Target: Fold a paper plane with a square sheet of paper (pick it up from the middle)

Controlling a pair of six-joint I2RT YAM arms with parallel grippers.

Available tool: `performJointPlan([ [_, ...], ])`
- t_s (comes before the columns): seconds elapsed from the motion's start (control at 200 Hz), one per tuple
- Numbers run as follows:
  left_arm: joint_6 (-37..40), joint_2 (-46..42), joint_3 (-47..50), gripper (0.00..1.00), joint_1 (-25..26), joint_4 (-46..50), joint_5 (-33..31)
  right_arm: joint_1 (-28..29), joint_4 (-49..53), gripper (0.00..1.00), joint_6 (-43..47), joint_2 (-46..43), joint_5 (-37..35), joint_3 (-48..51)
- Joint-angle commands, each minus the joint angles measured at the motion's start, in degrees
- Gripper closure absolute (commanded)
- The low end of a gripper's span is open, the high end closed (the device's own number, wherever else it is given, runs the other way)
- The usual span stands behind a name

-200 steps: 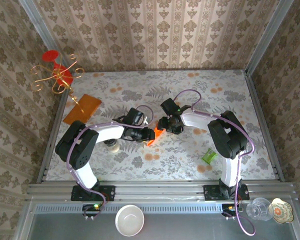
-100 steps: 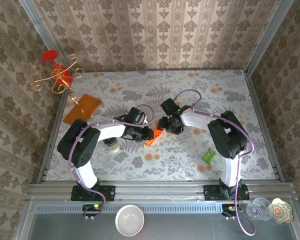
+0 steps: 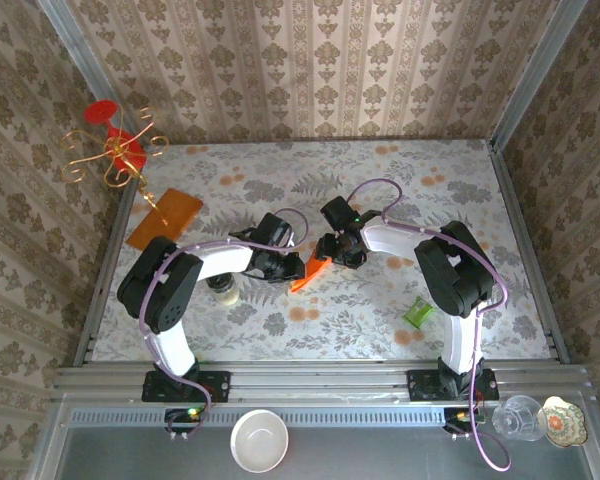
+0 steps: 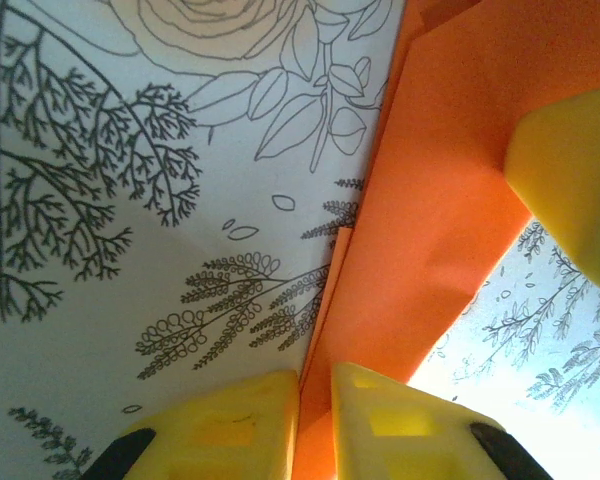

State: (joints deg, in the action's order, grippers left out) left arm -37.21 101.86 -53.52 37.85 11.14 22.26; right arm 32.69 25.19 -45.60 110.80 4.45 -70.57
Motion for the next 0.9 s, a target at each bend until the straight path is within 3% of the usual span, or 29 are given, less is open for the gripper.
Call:
performJointPlan([
  [0.0,1.5,3.8,0.8,0.82,1.0,4.6,-3.8,-0.2,0.2,0.37,-0.5,6.2,-1.9,2.1],
  [0.1,1.8,3.9,0.6,0.83,1.2,5.4,-4.4,-0.5,-0.2,0.38,0.0,3.0,-0.3,2.2],
  [0.32,2.3,3.6,0.4,0.84,1.2,6.3,-4.9,-1.7,-4.7,0.37,2.7,-13.1,3.3,7.9],
  [0.465,2.5,3.8,0.3,0.84,1.1,6.3,-4.9,-1.5,-12.9,0.42,3.1,-19.4,10.8,14.4],
  [0.565,2.8,4.1,0.0,0.85,1.2,6.4,-4.8,-1.0,-17.4,0.5,2.9,-18.8,16.1,15.5],
  [0.695,3.1,4.4,-0.4,0.86,1.2,6.9,-4.7,-0.5,-20.3,0.68,2.3,-14.5,19.7,13.1],
  [0.895,3.0,4.5,-0.5,0.87,1.1,6.9,-4.6,-0.4,-21.3,0.78,2.4,-7.3,21.4,8.6],
])
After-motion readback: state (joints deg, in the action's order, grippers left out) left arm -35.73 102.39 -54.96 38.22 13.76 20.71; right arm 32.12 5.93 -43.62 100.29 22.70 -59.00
